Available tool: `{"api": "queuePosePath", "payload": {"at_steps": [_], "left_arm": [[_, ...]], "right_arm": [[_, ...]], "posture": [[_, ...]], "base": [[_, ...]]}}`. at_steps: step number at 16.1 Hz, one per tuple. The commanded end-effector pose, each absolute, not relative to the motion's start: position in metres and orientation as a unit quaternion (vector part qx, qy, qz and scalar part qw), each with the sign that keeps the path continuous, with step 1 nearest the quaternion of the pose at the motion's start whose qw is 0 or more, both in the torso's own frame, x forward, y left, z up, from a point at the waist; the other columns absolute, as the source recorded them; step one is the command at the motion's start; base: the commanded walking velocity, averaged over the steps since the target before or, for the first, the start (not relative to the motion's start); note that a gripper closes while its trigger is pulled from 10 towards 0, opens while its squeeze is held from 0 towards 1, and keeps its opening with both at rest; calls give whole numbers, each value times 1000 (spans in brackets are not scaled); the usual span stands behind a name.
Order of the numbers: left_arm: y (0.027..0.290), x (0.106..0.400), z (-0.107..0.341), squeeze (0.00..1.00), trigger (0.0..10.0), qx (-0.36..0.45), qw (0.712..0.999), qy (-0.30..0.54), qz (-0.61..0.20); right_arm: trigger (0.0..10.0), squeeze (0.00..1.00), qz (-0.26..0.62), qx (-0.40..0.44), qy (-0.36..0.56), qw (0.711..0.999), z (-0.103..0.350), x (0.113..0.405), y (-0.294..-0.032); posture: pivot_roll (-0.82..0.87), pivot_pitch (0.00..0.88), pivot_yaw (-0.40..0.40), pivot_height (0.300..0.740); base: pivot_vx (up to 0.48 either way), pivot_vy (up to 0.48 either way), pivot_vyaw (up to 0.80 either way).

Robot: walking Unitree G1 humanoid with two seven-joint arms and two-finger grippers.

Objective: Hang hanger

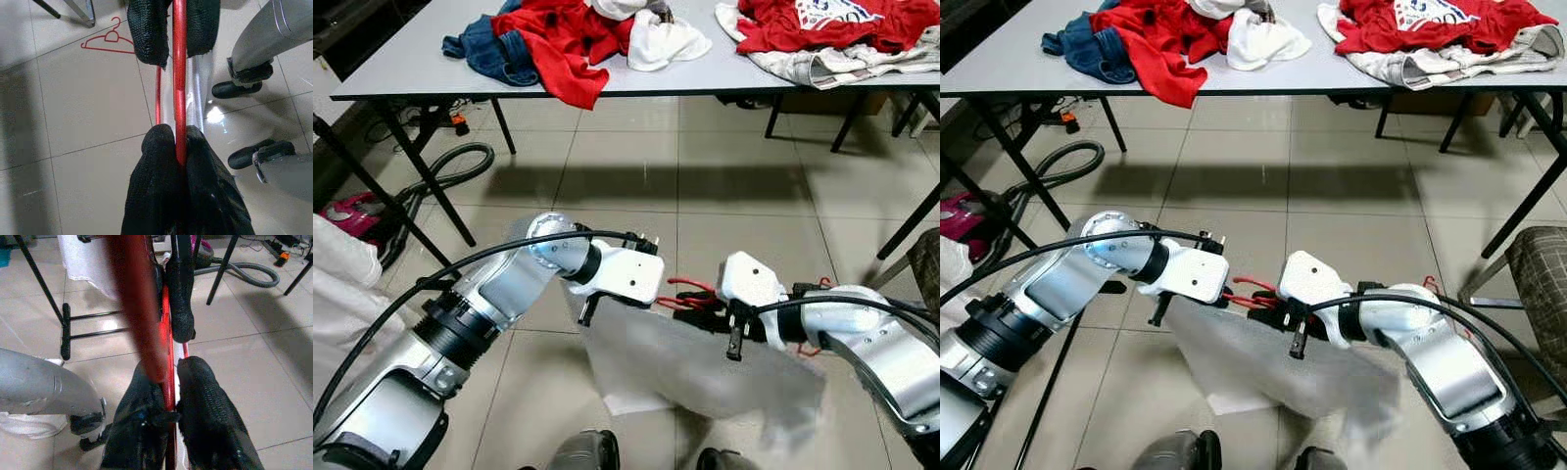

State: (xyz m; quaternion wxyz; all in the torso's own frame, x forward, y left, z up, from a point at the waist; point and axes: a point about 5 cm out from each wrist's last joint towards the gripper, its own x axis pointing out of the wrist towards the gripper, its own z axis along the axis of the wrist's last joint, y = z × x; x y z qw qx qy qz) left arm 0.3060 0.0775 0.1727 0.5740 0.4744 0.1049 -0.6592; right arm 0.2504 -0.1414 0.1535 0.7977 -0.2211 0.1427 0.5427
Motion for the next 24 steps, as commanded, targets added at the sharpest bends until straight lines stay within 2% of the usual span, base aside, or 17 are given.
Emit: {"api": "queuePosePath", "payload": {"at_steps": [1,5,6,8,9,10,11,14,16,17,18,20,21,22,23,24], "left_arm": [[75,307,184,0,10000,482,572,82,-659],[74,310,186,0,10000,468,583,83,-659],[74,310,187,1000,10000,461,585,83,-663],[68,313,200,1000,10000,419,608,42,-673],[66,313,206,1000,10000,398,610,26,-685],[65,306,213,165,10000,354,598,15,-719],[68,306,216,0,10000,343,597,17,-725],[81,314,215,0,10000,361,607,33,-707],[96,321,217,0,10000,357,630,42,-688],[103,324,221,0,10000,340,653,46,-675],[112,327,226,0,10000,308,690,46,-654],[130,338,228,0,10000,291,774,39,-560],[133,339,225,0,10000,294,790,42,-537],[133,336,217,0,10000,262,821,56,-504],[130,332,214,796,10000,231,838,59,-491],[124,323,206,1000,10000,190,853,69,-481]], "right_arm": [[0,0,540,-224,138,799,155,253,-142],[0,0,539,-224,135,801,157,256,-143],[0,0,539,-225,135,801,157,256,-144],[0,0,539,-229,136,799,157,255,-145],[0,0,539,-229,137,799,156,255,-145],[0,0,537,-228,138,800,154,254,-145],[0,0,532,-227,140,804,153,254,-146],[0,0,520,-217,142,814,150,252,-147],[0,0,498,-206,146,829,147,250,-150],[0,0,484,-199,148,839,144,248,-152],[0,0,464,-188,151,853,140,247,-155],[0,0,417,-144,146,886,141,244,-159],[0,0,401,-128,140,896,143,245,-161],[0,0,368,-82,118,919,151,247,-161],[0,0,359,-58,108,925,154,247,-161],[0,0,350,-30,95,931,157,247,-161]], "posture": [[89,115,112,740],[78,94,108,740],[74,89,107,740],[72,79,105,740],[73,71,105,740],[72,66,108,740],[72,62,109,740],[67,48,114,740],[60,41,117,740],[59,38,117,740],[57,36,118,740],[52,37,121,740],[50,37,121,740],[37,39,126,740],[35,42,126,740],[32,42,125,740]], "base": [[0,0,0],[0,0,0],[0,0,0],[0,0,0],[0,0,0],[0,0,0],[0,0,0],[0,0,0],[0,0,0],[0,0,0],[0,0,0],[0,0,0],[0,0,0],[0,0,0],[0,0,0],[0,0,0]]}}
